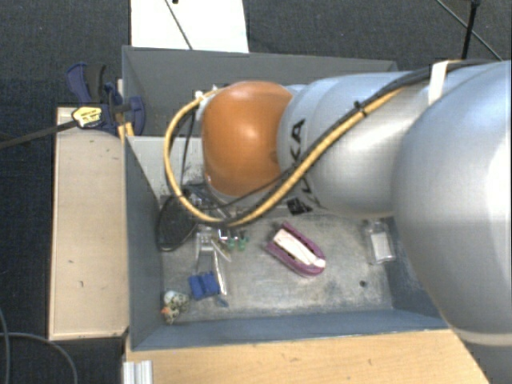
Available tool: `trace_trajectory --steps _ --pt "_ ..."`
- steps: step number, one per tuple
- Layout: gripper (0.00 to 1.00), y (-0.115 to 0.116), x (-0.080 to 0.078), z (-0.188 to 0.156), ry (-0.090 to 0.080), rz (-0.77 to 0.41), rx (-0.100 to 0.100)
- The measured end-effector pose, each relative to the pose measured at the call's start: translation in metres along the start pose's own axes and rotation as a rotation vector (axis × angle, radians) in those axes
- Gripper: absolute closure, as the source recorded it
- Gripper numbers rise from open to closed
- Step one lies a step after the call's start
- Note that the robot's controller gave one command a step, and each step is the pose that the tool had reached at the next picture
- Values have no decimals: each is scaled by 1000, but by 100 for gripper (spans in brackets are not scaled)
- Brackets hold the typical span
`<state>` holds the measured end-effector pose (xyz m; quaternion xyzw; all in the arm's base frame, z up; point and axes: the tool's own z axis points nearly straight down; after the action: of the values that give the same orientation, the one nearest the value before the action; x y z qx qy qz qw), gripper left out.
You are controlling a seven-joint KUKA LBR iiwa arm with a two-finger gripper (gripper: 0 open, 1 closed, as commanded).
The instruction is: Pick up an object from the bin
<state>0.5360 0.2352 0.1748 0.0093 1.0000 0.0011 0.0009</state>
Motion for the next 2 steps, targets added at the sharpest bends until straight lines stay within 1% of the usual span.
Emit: trace_trajectory --steps 1,2 --pt "0 -30 56 87 8 130 4" --pt "100 -28 53 83 0 133 0"
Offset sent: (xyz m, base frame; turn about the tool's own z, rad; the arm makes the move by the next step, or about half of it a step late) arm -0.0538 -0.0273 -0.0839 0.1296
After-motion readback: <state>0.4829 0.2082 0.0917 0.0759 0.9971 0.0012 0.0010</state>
